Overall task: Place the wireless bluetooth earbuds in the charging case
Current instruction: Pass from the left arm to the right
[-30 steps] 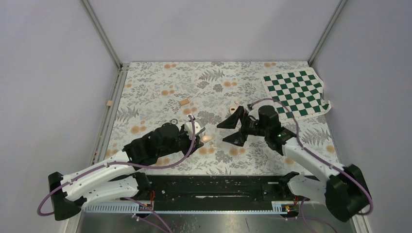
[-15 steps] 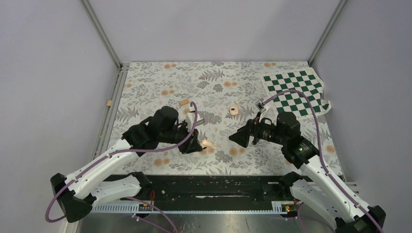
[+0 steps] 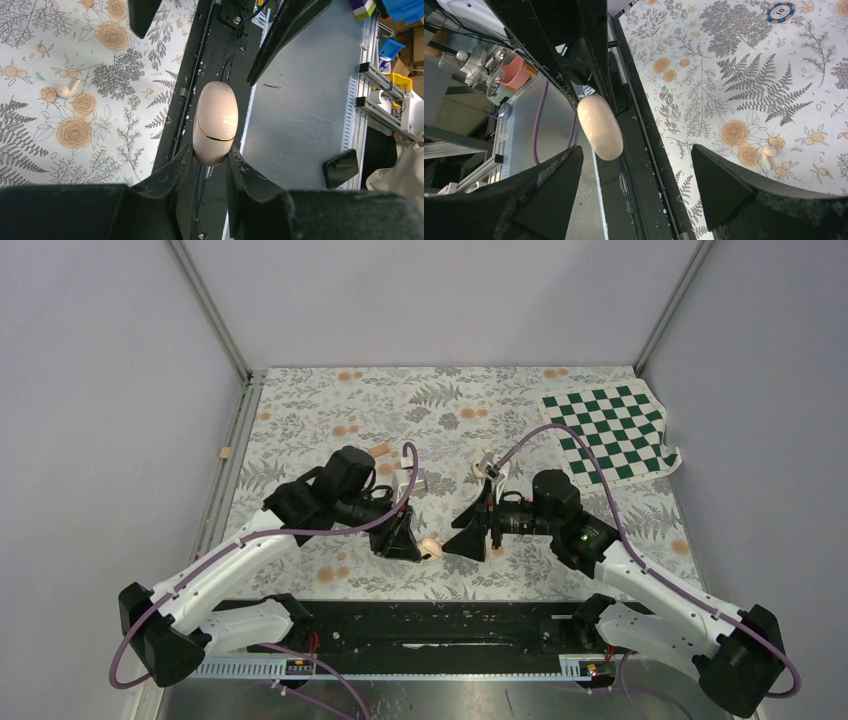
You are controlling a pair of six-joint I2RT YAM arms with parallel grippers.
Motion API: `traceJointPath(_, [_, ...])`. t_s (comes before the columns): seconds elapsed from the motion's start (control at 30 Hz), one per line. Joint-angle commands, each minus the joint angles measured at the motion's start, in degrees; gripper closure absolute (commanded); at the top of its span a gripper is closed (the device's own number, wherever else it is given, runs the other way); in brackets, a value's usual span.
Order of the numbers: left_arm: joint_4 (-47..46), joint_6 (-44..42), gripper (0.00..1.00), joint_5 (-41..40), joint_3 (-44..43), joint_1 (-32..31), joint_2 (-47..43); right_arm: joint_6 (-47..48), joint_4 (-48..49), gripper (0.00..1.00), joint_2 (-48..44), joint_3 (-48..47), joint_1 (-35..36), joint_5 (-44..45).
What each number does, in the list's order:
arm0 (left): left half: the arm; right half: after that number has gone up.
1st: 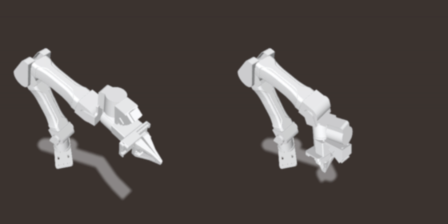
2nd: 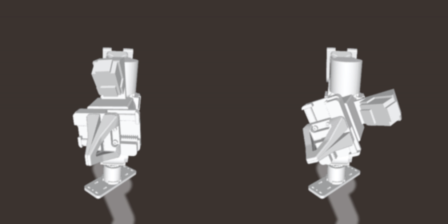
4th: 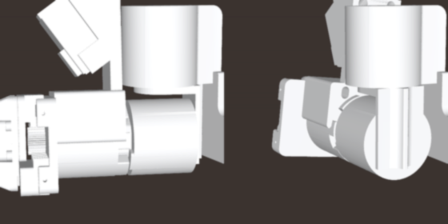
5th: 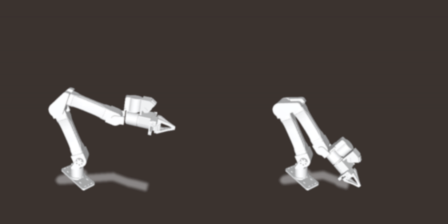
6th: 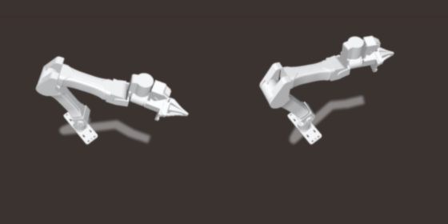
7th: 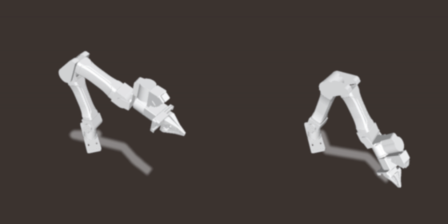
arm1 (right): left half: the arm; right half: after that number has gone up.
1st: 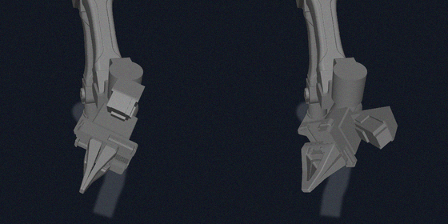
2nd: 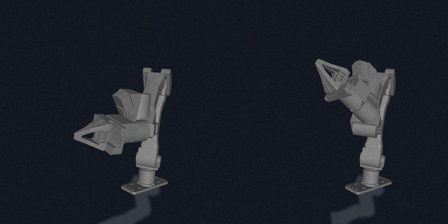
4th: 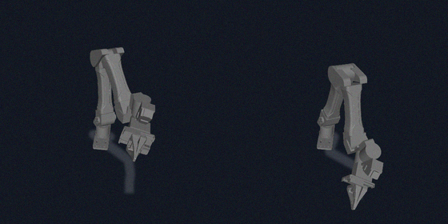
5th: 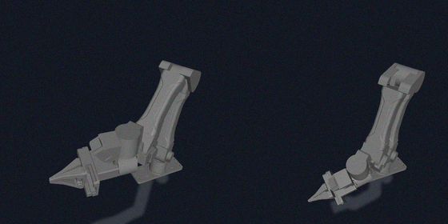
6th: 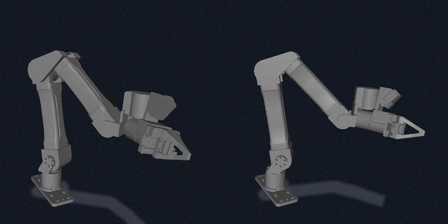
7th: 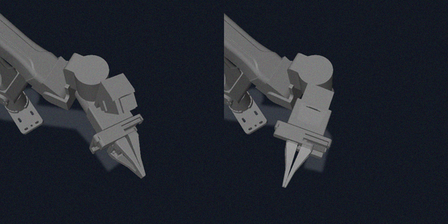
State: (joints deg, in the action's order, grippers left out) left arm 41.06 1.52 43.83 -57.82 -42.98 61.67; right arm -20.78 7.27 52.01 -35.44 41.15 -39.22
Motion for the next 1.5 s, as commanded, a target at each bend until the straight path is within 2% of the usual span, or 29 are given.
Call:
traceJointPath(0.0, [-1.46,-0.41,1.0,3.73,-2.83,0.42,-1.01,-0.75,5.34,0.14,2.67,-3.56,0.8,-3.01])
traceJointPath(0.1, [-1.74,-0.33,1.0,4.16,-2.76,0.45,-0.73,-3.95,8.75,0.17,4.03,-3.25,1.16,-3.55])
traceJointPath(0.3, [-2.95,0.4,1.0,4.76,-2.58,0.62,-0.25,-7.42,10.54,0.39,7.51,-4.18,1.9,-7.0])
traceJointPath(0.63, [-3.73,0.76,1.0,5.16,-2.46,1.12,0.11,-7.21,10.36,0.38,6.49,-3.14,3.5,-9.08])
traceJointPath(0.7, [-3.85,0.85,1.0,5.39,-2.46,1.08,0.19,-6.74,9.39,0.41,6.77,-3.3,3.84,-9.02])
traceJointPath(0.8, [-3.88,0.85,1.0,5.77,-2.45,1.15,0.21,-6.79,9.19,0.53,6.92,-3.35,3.85,-8.13])
traceJointPath(1.07, [-3.84,0.79,1.0,5.86,-1.96,1.16,-0.38,-11.99,14.0,0.95,7.64,-3.04,3.85,-7.68])
traceJointPath(1.13, [-3.93,0.66,1.0,5.5,-1.98,1.19,-0.62,-15.92,16.64,1.0,8.01,-2.34,3.85,-6.97])
traceJointPath(1.17, [-4.07,0.76,0.9,4.73,-1.99,1.2,-0.73,-17.83,17.98,1.0,8.18,-1.86,3.85,-6.44])
traceJointPath(1.27, [-5.8,4.13,0.09,2.2,-1.5,2.75,-1.37,-23.83,22.73,1.0,8.33,0.13,3.79,-2.31])
traceJointPath(1.3, [-6.67,5.37,0.02,2.45,-1.06,4.06,-1.64,-25.82,24.49,1.0,8.29,0.91,3.74,-0.53])
traceJointPath(1.47, [-13.31,11.6,0.01,5.05,2.48,9.69,-4.85,-36.26,34.33,1.0,8.06,5.35,3.74,9.01])
